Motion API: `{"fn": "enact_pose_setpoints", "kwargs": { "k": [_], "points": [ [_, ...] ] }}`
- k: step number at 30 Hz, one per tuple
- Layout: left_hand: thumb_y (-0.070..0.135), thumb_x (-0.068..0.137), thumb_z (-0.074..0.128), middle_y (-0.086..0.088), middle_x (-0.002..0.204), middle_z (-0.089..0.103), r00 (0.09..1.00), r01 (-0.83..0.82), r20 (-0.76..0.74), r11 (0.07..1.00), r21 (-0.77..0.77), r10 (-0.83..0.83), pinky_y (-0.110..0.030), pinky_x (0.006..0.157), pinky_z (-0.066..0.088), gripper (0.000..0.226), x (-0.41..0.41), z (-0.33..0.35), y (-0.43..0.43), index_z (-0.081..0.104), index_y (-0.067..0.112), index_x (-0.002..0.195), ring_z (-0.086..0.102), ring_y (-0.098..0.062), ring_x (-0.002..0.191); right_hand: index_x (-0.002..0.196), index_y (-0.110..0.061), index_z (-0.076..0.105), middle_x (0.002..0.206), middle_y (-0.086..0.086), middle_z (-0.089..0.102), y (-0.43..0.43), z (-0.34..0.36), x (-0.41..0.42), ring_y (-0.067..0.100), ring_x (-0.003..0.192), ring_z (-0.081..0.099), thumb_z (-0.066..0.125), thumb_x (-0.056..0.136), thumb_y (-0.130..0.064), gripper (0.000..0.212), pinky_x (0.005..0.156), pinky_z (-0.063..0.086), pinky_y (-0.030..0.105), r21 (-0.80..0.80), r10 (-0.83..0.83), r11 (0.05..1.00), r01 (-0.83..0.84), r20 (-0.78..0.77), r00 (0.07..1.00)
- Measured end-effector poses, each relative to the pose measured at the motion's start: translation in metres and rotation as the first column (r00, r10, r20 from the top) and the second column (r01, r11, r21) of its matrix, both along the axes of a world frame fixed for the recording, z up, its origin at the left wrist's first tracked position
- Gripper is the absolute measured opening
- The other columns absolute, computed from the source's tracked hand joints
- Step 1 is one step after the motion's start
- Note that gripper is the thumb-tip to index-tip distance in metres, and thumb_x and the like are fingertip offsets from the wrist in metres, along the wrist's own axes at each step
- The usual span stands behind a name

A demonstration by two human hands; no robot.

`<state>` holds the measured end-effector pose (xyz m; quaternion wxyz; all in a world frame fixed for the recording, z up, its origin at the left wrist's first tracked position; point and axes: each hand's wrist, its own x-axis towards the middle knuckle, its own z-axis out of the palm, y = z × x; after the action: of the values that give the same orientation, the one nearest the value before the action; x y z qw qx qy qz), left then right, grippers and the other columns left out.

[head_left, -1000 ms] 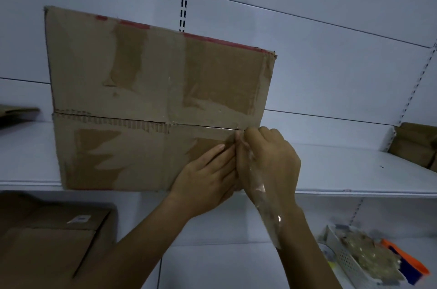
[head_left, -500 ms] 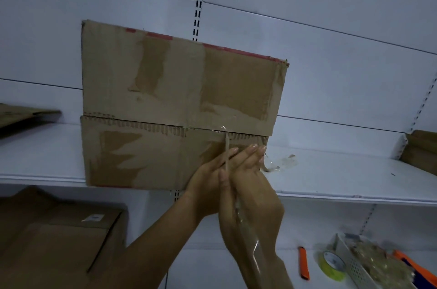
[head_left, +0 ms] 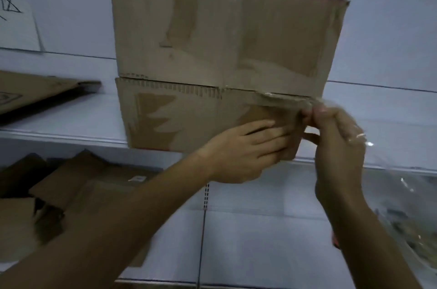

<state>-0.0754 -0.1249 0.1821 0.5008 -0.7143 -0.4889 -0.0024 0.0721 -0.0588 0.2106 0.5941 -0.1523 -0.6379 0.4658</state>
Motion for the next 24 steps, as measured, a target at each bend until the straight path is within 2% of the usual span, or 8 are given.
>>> {"fn": "enact_pose_setpoints", "kwargs": {
  "k": [3, 5, 9, 11, 13, 17, 21, 24],
  "points": [
    [0.015, 0.088, 0.049, -0.009, 0.137, 0.055, 0.998, 0.043, -0.047, 0.999, 0.023, -0.042, -0.040, 0.109, 0.036, 0.028, -0.017, 0.010, -0.041, 0.070, 0.013, 0.106, 0.050, -0.023, 0.129, 0.080, -0.023, 0.063, 0.081, -0.008, 0.066, 0.006, 0.005, -0.008, 0.005, 0.080, 0.062, 0.045, 0.100, -0.026, 0.027, 0.074, 0.051, 0.025, -0.103, 0.082, 0.991, -0.085, -0.039, 0.996],
    [0.021, 0.087, 0.053, -0.009, 0.140, 0.050, 0.998, 0.010, -0.070, 0.981, 0.193, 0.003, -0.041, 0.108, 0.035, 0.031, -0.027, 0.024, -0.061, 0.068, 0.015, 0.114, 0.046, -0.024, 0.131, 0.086, -0.025, 0.065, 0.085, -0.008, 0.068, 0.005, 0.002, -0.013, 0.006, 0.084, 0.063, 0.047, 0.099, -0.028, 0.023, 0.076, 0.050, 0.026, -0.142, 0.071, 0.986, -0.082, -0.083, 0.994],
    [0.049, 0.093, 0.048, -0.014, 0.150, 0.033, 0.969, -0.235, 0.180, 0.854, 0.465, 0.169, -0.052, 0.112, 0.021, 0.057, -0.034, 0.087, -0.081, 0.039, 0.019, 0.141, 0.028, -0.031, 0.139, 0.097, -0.027, 0.065, 0.091, -0.011, 0.067, -0.011, -0.005, -0.017, 0.005, 0.091, 0.062, 0.063, 0.089, -0.025, 0.009, 0.085, 0.052, 0.031, -0.140, 0.094, 0.984, -0.114, -0.142, 0.985],
    [0.075, 0.084, 0.040, -0.016, 0.155, 0.023, 0.896, -0.424, 0.323, 0.801, 0.423, 0.304, -0.060, 0.112, 0.009, 0.084, -0.041, 0.119, -0.083, 0.027, 0.022, 0.148, 0.018, -0.035, 0.143, 0.099, -0.022, 0.062, 0.087, -0.013, 0.066, -0.018, -0.003, -0.019, 0.002, 0.086, 0.062, 0.067, 0.084, -0.016, 0.017, 0.082, 0.053, 0.028, -0.092, 0.145, 0.982, -0.164, -0.189, 0.971],
    [0.089, 0.071, 0.033, -0.012, 0.155, 0.026, 0.823, -0.539, 0.409, 0.769, 0.344, 0.394, -0.064, 0.110, 0.007, 0.102, -0.044, 0.139, -0.078, 0.022, 0.026, 0.150, 0.024, -0.035, 0.141, 0.098, -0.012, 0.063, 0.087, -0.012, 0.067, -0.021, 0.003, -0.021, 0.001, 0.085, 0.063, 0.066, 0.084, -0.010, 0.014, 0.080, 0.052, 0.022, -0.056, 0.155, 0.984, -0.171, -0.210, 0.965],
    [0.094, 0.063, 0.033, -0.009, 0.136, 0.046, 0.791, -0.579, 0.447, 0.748, 0.326, 0.418, -0.057, 0.105, 0.025, 0.105, -0.037, 0.142, -0.061, 0.031, 0.030, 0.146, 0.040, -0.032, 0.122, 0.093, -0.004, 0.065, 0.091, 0.006, 0.073, -0.022, 0.013, -0.023, 0.015, 0.095, 0.068, 0.059, 0.090, -0.015, 0.014, 0.089, 0.052, 0.029, -0.150, 0.190, 0.961, -0.233, -0.259, 0.947],
    [0.093, 0.059, 0.033, -0.009, 0.132, 0.049, 0.794, -0.577, 0.454, 0.736, 0.353, 0.405, -0.055, 0.102, 0.028, 0.108, -0.017, 0.145, -0.048, 0.032, 0.030, 0.146, 0.043, -0.033, 0.119, 0.100, -0.001, 0.062, 0.086, 0.005, 0.075, -0.028, 0.010, -0.023, 0.019, 0.093, 0.069, 0.053, 0.093, -0.014, 0.017, 0.096, 0.051, 0.041, -0.326, 0.157, 0.908, -0.263, -0.318, 0.935],
    [0.093, 0.056, 0.032, -0.009, 0.132, 0.049, 0.797, -0.571, 0.458, 0.740, 0.357, 0.394, -0.055, 0.102, 0.028, 0.110, -0.009, 0.144, -0.041, 0.032, 0.030, 0.146, 0.043, -0.034, 0.120, 0.085, -0.013, 0.065, 0.085, -0.004, 0.075, -0.044, -0.003, -0.025, 0.013, 0.086, 0.070, 0.056, 0.091, -0.017, 0.012, 0.081, 0.054, 0.032, -0.328, 0.052, 0.930, -0.167, -0.330, 0.942]
  ]
}}
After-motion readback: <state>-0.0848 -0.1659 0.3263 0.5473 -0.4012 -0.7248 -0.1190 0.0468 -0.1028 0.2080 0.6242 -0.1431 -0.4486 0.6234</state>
